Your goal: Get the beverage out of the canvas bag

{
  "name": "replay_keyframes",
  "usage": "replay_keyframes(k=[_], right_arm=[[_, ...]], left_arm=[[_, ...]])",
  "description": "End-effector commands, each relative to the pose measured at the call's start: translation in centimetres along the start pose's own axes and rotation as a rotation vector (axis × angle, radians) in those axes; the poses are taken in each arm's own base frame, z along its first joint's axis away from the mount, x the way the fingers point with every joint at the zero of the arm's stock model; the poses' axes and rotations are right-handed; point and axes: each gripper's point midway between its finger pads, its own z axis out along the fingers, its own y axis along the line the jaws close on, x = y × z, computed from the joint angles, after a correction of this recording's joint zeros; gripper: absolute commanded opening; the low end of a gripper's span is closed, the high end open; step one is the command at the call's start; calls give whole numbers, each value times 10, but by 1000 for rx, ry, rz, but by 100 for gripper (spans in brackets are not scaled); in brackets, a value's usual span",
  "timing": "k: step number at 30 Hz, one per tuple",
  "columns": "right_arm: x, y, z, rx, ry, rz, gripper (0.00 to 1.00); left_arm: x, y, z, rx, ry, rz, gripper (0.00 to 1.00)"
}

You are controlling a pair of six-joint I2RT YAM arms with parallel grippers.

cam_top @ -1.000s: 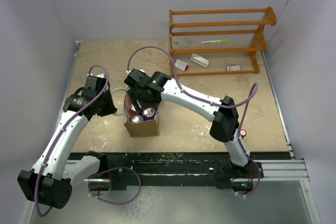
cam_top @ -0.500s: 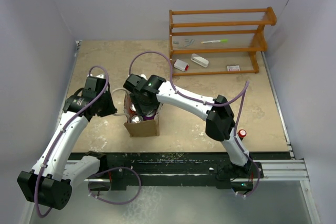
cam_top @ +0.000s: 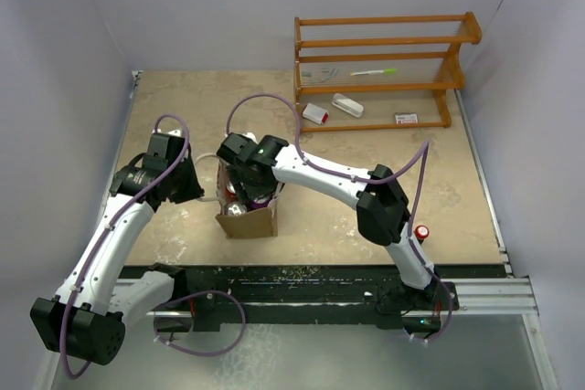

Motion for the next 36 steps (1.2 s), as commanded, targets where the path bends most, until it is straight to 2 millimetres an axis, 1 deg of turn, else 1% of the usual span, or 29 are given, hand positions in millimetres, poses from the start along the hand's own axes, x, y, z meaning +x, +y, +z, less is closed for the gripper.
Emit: replay_keyframes(k=[1,8,12,15,16,18,20,22,25,26,28,36], right_arm=[[35,-17,21,98,117,-52,73],[42,-15,29,102,136,-70,71],[46,-15,33,112,150,-81,72],[46,-16,32,115,153,-85,72],[44,-16,29,114,149,-85,70],[38,-14,21,106,135,-88,64],[26,-11,7,90,103,-85,59],[13,-9,-6,77,63,-73,57],[1,-1,-20,34,35,-58,51],[-2,0,-23,28,29,-56,46],[-4,1,-25,28,27,-57,41],[-12,-5,-28,62,7,-74,24]], left_arm=[[-5,-7,0,38,-19,11,21],[-5,-7,0,40,-19,12,21],[-5,-7,0,41,-20,11,21],[-5,-7,0,42,-19,12,21],[-5,-7,0,42,-21,11,21],[-5,-7,0,44,-21,14,21],[-5,-7,-1,46,-24,14,21],[-5,-8,-1,49,-27,14,21],[-5,-8,-1,53,-26,15,20],[-5,-9,-1,55,-27,16,20],[-5,-9,-1,56,-28,18,20],[-6,-10,-3,65,-40,18,20]])
